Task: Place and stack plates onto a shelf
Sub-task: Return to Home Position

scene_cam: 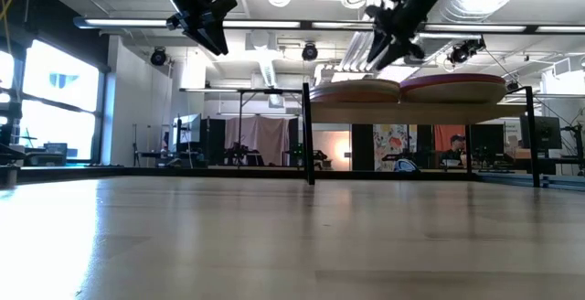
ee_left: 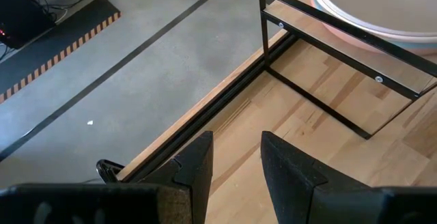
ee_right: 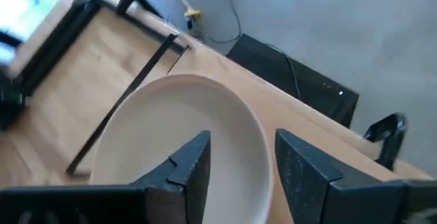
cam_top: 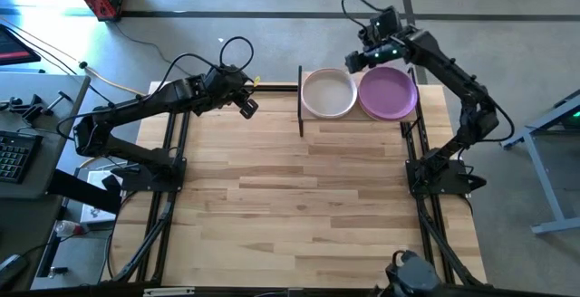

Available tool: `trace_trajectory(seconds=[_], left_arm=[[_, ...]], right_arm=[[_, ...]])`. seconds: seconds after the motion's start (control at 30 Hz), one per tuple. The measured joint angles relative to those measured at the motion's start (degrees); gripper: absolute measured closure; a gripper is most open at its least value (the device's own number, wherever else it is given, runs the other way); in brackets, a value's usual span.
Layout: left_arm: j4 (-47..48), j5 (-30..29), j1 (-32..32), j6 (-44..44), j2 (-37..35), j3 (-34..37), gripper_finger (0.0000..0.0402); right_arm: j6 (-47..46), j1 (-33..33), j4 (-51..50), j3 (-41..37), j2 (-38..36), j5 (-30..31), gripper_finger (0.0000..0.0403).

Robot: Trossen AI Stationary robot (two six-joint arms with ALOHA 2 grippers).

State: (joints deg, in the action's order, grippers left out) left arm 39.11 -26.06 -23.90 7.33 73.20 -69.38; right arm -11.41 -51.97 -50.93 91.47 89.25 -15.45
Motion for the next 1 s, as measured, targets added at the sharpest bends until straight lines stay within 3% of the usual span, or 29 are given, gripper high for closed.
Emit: trace_trajectory(seconds=[0.2,0.37,0.67,0.9,1.0], left_arm=[[0.0,0.0,0.0,0.0,0.0,0.0,0.0291],[0.0,0.0,0.0,0.0,0.0,0.0,0.0291],[0.0,0.0,0.0,0.0,0.0,0.0,0.0291],[0.0,0.1,0.0,0.0,0.0,0.0,0.0291],[0.2,3.2,0.8,0.0,0.0,0.0,0.0291]], right_arm=[[8.7,3.3,-10.6,5.4,-1.4,0.0,0.0261],[7.3,7.2,-9.6,-2.9,-8.3,3.6,0.0261],[-3.3,13.8,8.1,-24.0,-25.2,1.2,0.0261],[-7.1,20.0,24.9,-36.0,-35.8,0.9,0.0261],[-8.2,21.8,31.2,-39.8,-39.0,0.8,0.0261]])
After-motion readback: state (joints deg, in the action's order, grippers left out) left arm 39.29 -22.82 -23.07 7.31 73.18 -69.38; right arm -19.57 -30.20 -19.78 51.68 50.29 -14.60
